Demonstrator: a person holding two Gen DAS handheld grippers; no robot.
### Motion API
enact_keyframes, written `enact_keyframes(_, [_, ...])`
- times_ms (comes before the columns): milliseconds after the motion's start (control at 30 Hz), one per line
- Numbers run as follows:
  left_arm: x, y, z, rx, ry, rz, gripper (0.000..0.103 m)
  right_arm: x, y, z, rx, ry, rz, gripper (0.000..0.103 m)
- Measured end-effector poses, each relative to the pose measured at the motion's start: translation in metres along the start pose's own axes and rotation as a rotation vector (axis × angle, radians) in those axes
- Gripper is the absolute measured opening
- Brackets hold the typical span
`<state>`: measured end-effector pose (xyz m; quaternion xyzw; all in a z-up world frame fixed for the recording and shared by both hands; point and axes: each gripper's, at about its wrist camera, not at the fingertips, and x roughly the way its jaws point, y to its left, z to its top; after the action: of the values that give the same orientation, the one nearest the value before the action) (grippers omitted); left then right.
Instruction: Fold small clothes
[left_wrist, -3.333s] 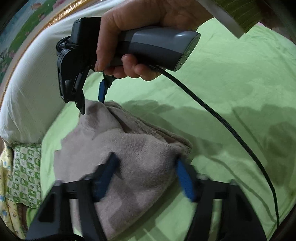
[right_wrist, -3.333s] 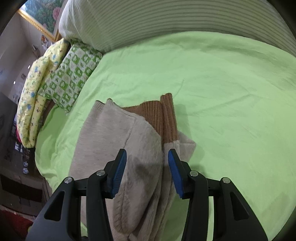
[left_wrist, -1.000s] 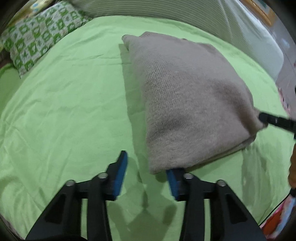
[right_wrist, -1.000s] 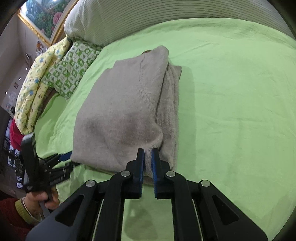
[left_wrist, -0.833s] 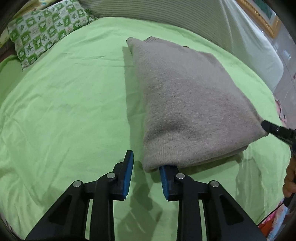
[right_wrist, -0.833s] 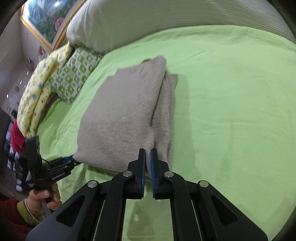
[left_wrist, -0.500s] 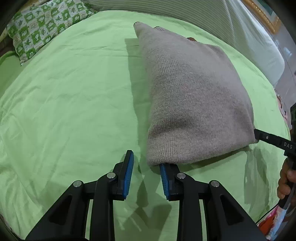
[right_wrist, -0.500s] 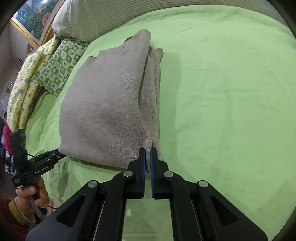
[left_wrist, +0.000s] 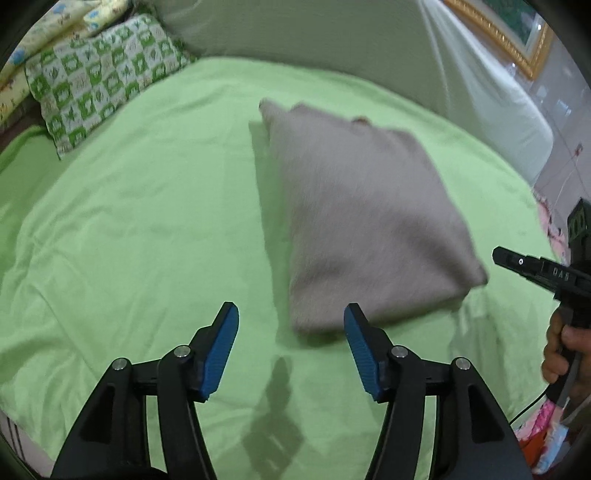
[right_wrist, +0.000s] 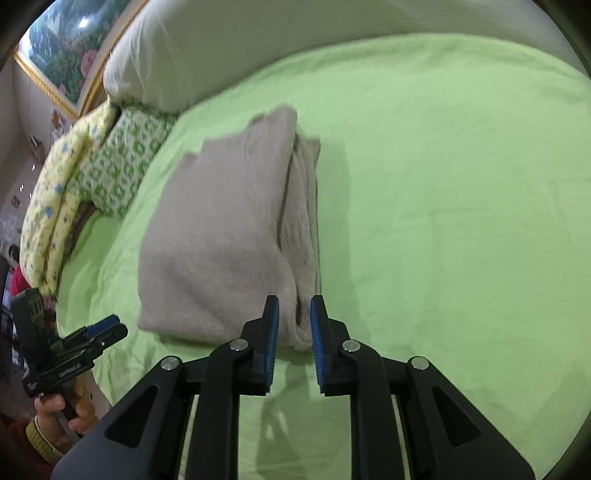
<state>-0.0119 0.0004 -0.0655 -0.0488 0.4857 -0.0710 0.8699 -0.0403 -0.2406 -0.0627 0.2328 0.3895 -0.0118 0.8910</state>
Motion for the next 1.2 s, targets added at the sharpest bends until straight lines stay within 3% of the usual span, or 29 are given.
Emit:
enact_keyframes(100, [0.002, -0.007, 0.026, -0.013, -0.030, -0.042, 0.064, 0.004, 0.018, 0.019, -0.054, -0.028, 0.029, 0.019])
enact_keyframes(267, [0.024, -0.021, 0.067, -0.014, -0.068, -0.025, 0.064, 0.039, 0.048, 0.055, -0.110, -0.034, 0.051, 0.019])
enact_keyframes(433, [0.060, -0.023, 0.092, -0.012, -0.021, -0.008, 0.062, 0.074, 0.055, 0.075, -0.136, 0.006, 0.009, 0.019])
enact_keyframes(467, [0.074, -0.019, 0.092, -0.026, 0.024, 0.028, 0.061, 0.079, 0.052, 0.074, -0.134, 0.018, -0.015, 0.019])
enact_keyframes(567, [0.095, -0.007, 0.085, -0.081, 0.095, 0.004, 0.065, 0.102, 0.026, 0.066, -0.091, 0.086, -0.101, 0.017])
enact_keyframes(767, [0.098, -0.008, 0.085, -0.079, 0.086, 0.002, 0.069, 0.105, 0.022, 0.060, -0.128, 0.075, -0.109, 0.017])
enact_keyframes(967, [0.067, -0.009, 0.083, -0.050, 0.043, 0.018, 0.073, 0.073, 0.017, 0.062, -0.048, 0.019, -0.065, 0.020])
enact_keyframes(1033, [0.057, -0.012, 0.077, -0.043, 0.028, 0.035, 0.076, 0.059, 0.016, 0.059, -0.031, -0.003, -0.043, 0.026])
enact_keyframes(1100, [0.045, -0.013, 0.066, -0.044, 0.019, 0.041, 0.076, 0.049, 0.016, 0.057, -0.025, -0.020, -0.041, 0.043])
enact_keyframes(1200, [0.035, -0.013, 0.055, -0.055, 0.017, 0.048, 0.078, 0.034, 0.019, 0.051, -0.018, -0.046, -0.031, 0.045])
